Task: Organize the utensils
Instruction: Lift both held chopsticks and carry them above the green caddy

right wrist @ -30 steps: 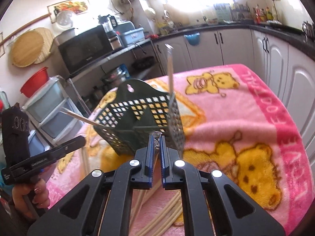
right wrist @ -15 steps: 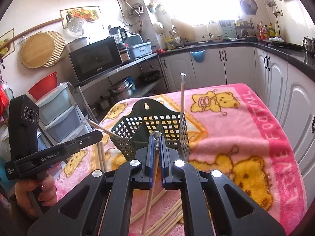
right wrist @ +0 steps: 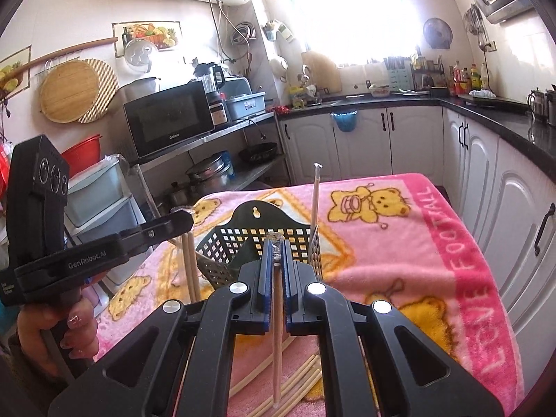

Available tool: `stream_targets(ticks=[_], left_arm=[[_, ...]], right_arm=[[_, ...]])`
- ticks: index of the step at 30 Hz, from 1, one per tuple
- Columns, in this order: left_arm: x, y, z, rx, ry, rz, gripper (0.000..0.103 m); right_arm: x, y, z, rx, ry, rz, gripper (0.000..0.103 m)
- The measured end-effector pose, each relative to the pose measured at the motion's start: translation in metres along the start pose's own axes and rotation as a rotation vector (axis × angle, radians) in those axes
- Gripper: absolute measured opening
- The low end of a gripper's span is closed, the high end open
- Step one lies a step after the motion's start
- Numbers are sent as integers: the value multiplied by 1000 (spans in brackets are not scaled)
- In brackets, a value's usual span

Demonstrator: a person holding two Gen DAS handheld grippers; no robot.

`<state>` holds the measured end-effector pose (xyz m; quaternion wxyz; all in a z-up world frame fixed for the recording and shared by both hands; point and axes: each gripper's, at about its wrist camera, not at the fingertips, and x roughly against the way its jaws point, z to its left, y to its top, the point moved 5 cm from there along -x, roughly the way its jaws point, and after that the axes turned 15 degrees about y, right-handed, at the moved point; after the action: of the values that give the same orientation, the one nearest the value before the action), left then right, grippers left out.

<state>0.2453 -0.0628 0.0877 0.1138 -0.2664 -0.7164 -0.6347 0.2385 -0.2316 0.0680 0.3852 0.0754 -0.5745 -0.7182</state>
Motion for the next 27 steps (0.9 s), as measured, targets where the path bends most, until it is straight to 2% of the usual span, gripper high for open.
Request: stream_targets(ticks=[16,27], left_arm=[[16,57,-20,-41,-16,-136,1],[29,104,-13,-17,-2,-236,1]], right_arm=[[2,40,19,63,22,-61,5],[-1,73,31,104,40,-110,5]])
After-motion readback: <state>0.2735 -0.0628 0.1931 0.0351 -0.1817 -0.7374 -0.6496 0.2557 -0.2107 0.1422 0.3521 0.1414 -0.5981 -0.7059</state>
